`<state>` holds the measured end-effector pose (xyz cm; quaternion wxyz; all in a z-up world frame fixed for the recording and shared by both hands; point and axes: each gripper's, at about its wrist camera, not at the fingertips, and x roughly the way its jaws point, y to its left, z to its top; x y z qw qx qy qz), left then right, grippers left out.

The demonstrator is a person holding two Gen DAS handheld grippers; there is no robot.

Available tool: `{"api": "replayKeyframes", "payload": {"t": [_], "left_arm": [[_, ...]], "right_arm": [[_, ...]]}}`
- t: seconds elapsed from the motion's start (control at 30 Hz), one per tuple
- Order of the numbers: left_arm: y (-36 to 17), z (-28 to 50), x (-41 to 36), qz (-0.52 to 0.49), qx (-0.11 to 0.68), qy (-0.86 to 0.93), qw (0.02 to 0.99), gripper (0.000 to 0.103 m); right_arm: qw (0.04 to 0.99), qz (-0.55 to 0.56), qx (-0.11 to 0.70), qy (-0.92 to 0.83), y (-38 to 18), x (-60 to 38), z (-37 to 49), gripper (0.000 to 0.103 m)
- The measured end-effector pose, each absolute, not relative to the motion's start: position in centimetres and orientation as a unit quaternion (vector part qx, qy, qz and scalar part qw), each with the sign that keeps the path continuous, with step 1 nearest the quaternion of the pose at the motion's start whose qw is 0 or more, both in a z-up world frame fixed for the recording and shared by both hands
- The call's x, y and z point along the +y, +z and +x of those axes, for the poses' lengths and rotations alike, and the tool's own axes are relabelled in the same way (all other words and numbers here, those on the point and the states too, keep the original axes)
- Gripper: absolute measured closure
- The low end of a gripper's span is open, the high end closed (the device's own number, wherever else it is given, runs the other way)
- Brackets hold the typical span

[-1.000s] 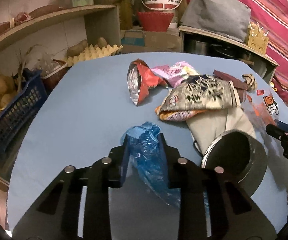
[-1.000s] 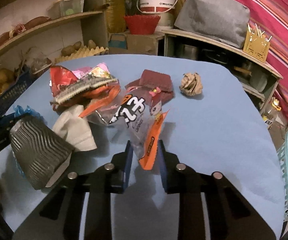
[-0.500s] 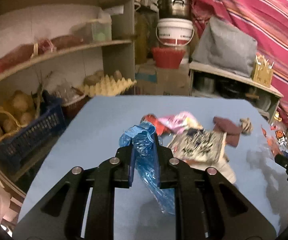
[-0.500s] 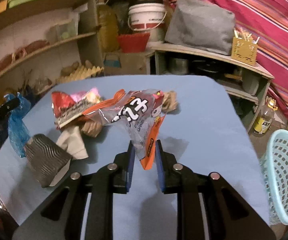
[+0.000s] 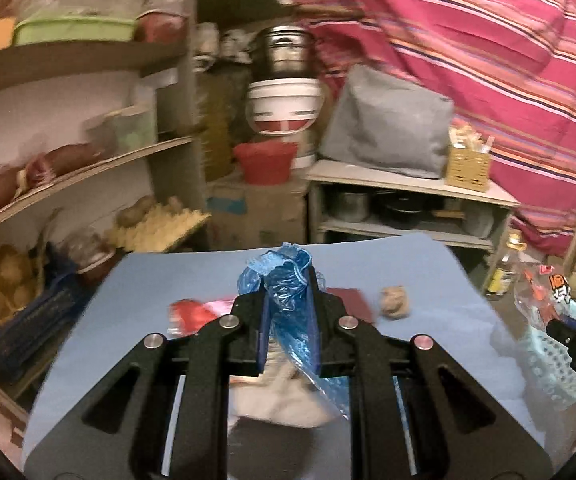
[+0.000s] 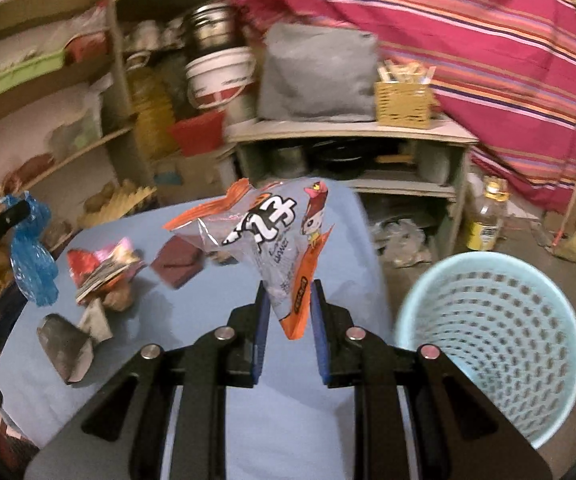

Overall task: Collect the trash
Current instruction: 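Carry both items over the blue basket and open both tools to drop them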

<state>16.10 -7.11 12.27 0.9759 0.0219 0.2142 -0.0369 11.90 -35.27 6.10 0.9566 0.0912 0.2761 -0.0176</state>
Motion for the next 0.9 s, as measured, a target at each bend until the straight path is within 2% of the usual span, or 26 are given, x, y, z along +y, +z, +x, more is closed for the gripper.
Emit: {"api": "replayKeyframes", "payload": {"t": [0.53,0.9], "left_arm": [[9.2,12.6,-29.2,0.046,0.231,-0.203,0.95,0.089],[7.0,12.5,-37.5,0.056,0.25,-0.244,0.935,0.087]], "right_arm": [[0.945,0.124,0.273,-0.132,5.9,-51.3,5.5,0.082],[0.939,0.147,0.275,-0.144,4.3,-55.3,5.5,0.082]]}}
